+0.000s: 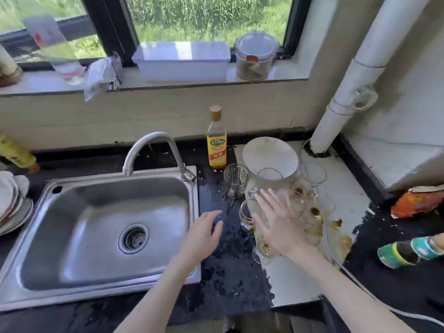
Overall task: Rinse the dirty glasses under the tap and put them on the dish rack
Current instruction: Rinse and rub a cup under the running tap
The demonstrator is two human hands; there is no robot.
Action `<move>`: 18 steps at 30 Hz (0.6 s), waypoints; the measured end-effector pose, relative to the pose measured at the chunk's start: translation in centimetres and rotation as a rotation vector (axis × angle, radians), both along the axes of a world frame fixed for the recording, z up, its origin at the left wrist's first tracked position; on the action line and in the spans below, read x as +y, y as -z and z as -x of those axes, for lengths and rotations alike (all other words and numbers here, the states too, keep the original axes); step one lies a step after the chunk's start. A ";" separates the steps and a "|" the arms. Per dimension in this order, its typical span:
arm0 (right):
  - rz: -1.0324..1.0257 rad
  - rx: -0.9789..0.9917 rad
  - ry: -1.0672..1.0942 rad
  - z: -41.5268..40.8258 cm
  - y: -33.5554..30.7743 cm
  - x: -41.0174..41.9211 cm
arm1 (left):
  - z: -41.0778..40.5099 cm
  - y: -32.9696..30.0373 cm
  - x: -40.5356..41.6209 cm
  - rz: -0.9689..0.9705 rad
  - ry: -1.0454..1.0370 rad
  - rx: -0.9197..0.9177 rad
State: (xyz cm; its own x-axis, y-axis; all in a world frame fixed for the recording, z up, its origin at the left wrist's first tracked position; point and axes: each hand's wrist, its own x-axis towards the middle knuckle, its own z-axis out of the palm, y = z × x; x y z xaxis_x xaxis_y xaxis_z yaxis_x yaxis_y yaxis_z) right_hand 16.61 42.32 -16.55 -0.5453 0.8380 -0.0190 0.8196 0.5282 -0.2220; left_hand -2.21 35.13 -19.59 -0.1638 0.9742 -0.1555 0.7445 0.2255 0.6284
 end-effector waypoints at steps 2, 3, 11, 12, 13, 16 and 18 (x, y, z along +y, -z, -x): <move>0.026 -0.052 -0.061 0.3 0.6 0.2 | -0.4 0.8 1.5 0.057 -0.051 -0.104; 0.050 -0.081 -0.072 0.5 1.1 0.6 | -0.5 1.4 2.8 0.085 -0.088 -0.156; 0.063 -0.170 -0.046 0.8 3.8 0.7 | -1.6 3.5 9.5 0.199 -0.268 -0.416; 0.048 -0.158 -0.052 0.7 3.9 0.7 | -1.6 3.6 10.0 0.207 -0.286 -0.434; 0.038 -0.147 -0.055 0.6 3.9 0.7 | -1.7 3.8 10.4 0.221 -0.301 -0.449; 0.016 -0.105 -0.080 0.6 4.0 0.8 | -1.5 4.0 11.3 0.277 -0.305 -0.485; 0.020 -0.062 -0.080 0.6 4.1 0.9 | -1.2 4.1 11.7 0.267 -0.320 -0.519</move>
State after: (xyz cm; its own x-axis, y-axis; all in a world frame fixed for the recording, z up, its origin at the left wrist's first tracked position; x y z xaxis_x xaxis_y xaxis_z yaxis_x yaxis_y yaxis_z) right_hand 16.01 43.20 -20.61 -0.6080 0.7908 -0.0705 0.7872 0.5888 -0.1833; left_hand -1.03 46.86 -23.67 -0.2769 0.8073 -0.5211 0.2308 0.5824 0.7795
